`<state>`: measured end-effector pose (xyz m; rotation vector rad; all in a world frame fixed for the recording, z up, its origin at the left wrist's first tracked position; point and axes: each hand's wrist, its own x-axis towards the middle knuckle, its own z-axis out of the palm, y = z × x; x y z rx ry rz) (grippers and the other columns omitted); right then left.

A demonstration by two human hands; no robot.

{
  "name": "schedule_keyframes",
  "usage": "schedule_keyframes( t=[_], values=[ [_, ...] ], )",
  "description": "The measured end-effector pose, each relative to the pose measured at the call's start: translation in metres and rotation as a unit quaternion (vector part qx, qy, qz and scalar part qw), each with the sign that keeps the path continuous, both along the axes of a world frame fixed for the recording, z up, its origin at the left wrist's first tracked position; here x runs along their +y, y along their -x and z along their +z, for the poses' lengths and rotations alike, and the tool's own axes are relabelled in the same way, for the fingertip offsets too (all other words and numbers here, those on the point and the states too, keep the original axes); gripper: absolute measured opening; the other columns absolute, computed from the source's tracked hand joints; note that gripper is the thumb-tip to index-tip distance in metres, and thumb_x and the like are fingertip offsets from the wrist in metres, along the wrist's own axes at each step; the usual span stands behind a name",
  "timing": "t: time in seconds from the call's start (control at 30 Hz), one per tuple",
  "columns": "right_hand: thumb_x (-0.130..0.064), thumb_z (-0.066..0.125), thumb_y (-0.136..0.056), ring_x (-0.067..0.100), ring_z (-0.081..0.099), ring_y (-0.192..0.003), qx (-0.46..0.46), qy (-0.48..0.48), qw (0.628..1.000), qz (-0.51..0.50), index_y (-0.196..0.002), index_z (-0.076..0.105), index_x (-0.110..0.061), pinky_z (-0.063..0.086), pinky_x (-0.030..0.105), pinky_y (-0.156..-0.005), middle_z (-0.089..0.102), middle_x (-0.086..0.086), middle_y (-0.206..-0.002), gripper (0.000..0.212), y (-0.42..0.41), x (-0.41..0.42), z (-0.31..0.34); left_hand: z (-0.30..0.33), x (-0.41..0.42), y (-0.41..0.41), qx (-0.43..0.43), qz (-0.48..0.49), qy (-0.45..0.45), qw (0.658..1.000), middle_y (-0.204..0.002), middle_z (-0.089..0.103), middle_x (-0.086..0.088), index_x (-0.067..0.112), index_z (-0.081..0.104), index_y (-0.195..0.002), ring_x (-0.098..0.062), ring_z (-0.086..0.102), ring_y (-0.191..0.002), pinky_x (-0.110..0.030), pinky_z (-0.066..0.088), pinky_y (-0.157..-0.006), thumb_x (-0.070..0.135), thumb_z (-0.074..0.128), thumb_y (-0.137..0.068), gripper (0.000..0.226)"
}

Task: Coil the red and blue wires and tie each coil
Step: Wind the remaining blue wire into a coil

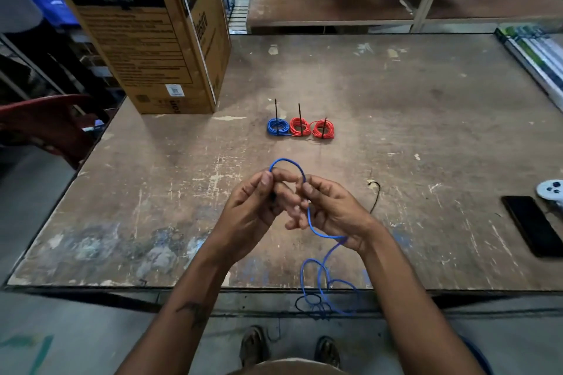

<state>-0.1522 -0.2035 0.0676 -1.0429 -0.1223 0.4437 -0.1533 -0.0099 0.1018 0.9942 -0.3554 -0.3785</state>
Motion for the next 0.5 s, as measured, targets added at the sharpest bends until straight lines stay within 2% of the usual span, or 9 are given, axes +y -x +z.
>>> schedule_keyframes(
  t=[0.07,0.13,0.2,0.23,0.27,0.3,0.33,0.4,0.5],
  values=[
    [-0.02,0.058,-0.105,0.025,0.067,-0.062,-0.009,0.021,1.0,-0.018,-0.114,0.065,-0.007,0.064,0.049,-0.068,0.053,0.01,-0.085,0.018,0.004,-0.002,0.005,0.006,0.001,0.003,-0.007,-0.024,-0.001,1.0,-0.101,0.081,-0.007,0.015,0.077,-0.121,-0.019,0.078,-0.08,-0.031,0.061,-0.077,0.022,0.03,-0.109,0.049],
    [-0.023,0.057,-0.108,0.029,0.063,-0.063,-0.055,0.144,0.984,-0.087,-0.114,0.072,-0.013,0.057,0.039,-0.057,0.059,0.018,-0.085,0.019,0.002,-0.005,0.011,0.008,0.001,0.01,-0.043,-0.073,-0.028,0.996,-0.111,0.081,-0.01,0.012,0.074,-0.127,-0.021,0.08,-0.085,-0.032,0.061,-0.083,0.021,0.03,-0.109,0.048],
    [-0.022,0.057,-0.11,0.034,0.066,-0.079,-0.135,0.245,0.953,-0.119,-0.116,0.077,-0.014,0.054,0.042,-0.067,0.07,0.025,-0.095,0.022,0.0,-0.002,0.024,0.011,-0.005,0.018,-0.095,-0.103,-0.082,0.987,-0.113,0.08,-0.015,0.01,0.07,-0.13,-0.026,0.08,-0.087,-0.034,0.059,-0.088,0.022,0.035,-0.111,0.041],
    [-0.014,0.056,-0.11,0.026,0.072,-0.087,-0.146,0.278,0.942,-0.121,-0.113,0.077,-0.012,0.058,0.04,-0.075,0.077,0.015,-0.097,0.022,0.0,0.002,0.029,0.013,-0.009,0.022,-0.12,-0.099,-0.103,0.983,-0.114,0.079,-0.016,0.01,0.068,-0.13,-0.028,0.08,-0.088,-0.036,0.059,-0.089,0.025,0.038,-0.111,0.038],
    [-0.005,0.054,-0.109,0.01,0.075,-0.087,-0.132,0.299,0.938,-0.114,-0.105,0.076,-0.011,0.06,0.032,-0.077,0.079,0.003,-0.09,0.024,0.001,0.008,0.033,0.016,-0.013,0.024,-0.143,-0.079,-0.117,0.98,-0.114,0.079,-0.017,0.009,0.066,-0.13,-0.03,0.08,-0.09,-0.037,0.058,-0.087,0.027,0.041,-0.111,0.037],
    [-0.003,0.052,-0.109,-0.003,0.073,-0.076,-0.123,0.353,0.922,-0.103,-0.094,0.072,-0.016,0.058,0.027,-0.072,0.076,-0.003,-0.078,0.028,0.005,0.014,0.035,0.018,-0.017,0.023,-0.163,-0.046,-0.131,0.977,-0.115,0.079,-0.018,0.007,0.066,-0.131,-0.032,0.08,-0.093,-0.037,0.058,-0.083,0.028,0.042,-0.111,0.037],
    [-0.008,0.051,-0.11,-0.005,0.068,-0.062,-0.131,0.416,0.895,-0.092,-0.086,0.066,-0.019,0.054,0.028,-0.063,0.07,-0.006,-0.068,0.031,0.009,0.021,0.035,0.021,-0.02,0.021,-0.181,-0.006,-0.146,0.972,-0.117,0.079,-0.017,0.006,0.065,-0.132,-0.033,0.079,-0.098,-0.038,0.058,-0.08,0.026,0.041,-0.112,0.038],
    [-0.02,0.049,-0.11,0.007,0.062,-0.05,-0.178,0.486,0.852,-0.073,-0.088,0.062,-0.026,0.05,0.033,-0.055,0.061,-0.003,-0.065,0.026,0.018,0.035,0.03,0.023,-0.019,0.011,-0.199,0.065,-0.164,0.964,-0.119,0.079,-0.014,0.001,0.062,-0.136,-0.033,0.078,-0.108,-0.044,0.061,-0.088,0.02,0.039,-0.112,0.038],
    [-0.026,0.043,-0.113,0.017,0.066,-0.056,-0.222,0.502,0.835,-0.038,-0.11,0.059,-0.044,0.057,0.037,-0.065,0.062,-0.002,-0.07,0.024,0.046,0.044,0.029,0.021,-0.016,-0.003,-0.187,0.148,-0.141,0.961,-0.128,0.077,-0.006,-0.008,0.055,-0.142,-0.032,0.071,-0.124,-0.051,0.052,-0.112,0.018,0.039,-0.111,0.043]
  ],
)
